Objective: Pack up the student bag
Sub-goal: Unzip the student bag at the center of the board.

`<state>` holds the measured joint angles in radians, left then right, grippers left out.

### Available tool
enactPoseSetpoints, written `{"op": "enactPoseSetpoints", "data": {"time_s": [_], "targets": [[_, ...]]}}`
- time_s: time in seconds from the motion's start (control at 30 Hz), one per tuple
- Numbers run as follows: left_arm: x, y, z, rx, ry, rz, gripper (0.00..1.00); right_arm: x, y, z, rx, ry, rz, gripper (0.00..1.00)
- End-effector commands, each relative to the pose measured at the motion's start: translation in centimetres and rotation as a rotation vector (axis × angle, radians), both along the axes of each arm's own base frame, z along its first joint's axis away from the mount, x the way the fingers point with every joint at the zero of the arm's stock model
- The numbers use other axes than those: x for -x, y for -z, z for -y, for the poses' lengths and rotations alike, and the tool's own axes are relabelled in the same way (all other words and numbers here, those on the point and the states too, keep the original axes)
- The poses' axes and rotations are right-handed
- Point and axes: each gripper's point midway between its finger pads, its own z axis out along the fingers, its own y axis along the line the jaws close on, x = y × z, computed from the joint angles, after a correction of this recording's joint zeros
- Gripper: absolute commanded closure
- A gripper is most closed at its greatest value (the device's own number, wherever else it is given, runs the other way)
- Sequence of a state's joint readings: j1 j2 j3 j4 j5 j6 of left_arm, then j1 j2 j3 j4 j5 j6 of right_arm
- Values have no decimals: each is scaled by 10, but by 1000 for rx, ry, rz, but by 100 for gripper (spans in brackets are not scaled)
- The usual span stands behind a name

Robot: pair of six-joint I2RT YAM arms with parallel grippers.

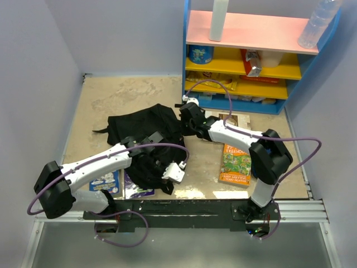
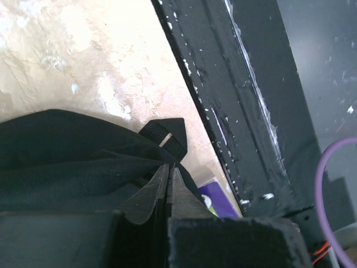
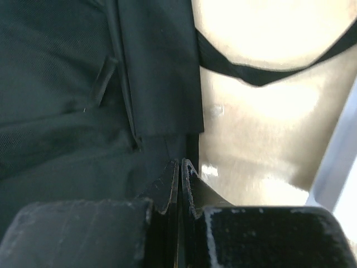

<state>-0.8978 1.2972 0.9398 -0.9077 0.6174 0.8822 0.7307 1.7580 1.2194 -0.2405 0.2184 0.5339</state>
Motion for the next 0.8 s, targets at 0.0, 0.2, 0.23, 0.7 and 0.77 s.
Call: {"op": "enactPoseSetpoints", "data": {"time_s": [0.0,0.2,0.23,0.7,0.77], "targets": [[48,-24,-14,13,157,-128,100,-59,-28,10,43,98,144,100],[58,-29,-16,14,213,-138,100,-94,-24,2,53,122,151,100],[59,-30,-16,16,213,-141,100,-96,-23,2,57,122,143,100],[-93,-57,42,163,-379,49,82,-52,-73,25,-49,137,163,18],[-139,-89,27,218,-489,37,70,-40,-89,28,-101,138,177,9]]}}
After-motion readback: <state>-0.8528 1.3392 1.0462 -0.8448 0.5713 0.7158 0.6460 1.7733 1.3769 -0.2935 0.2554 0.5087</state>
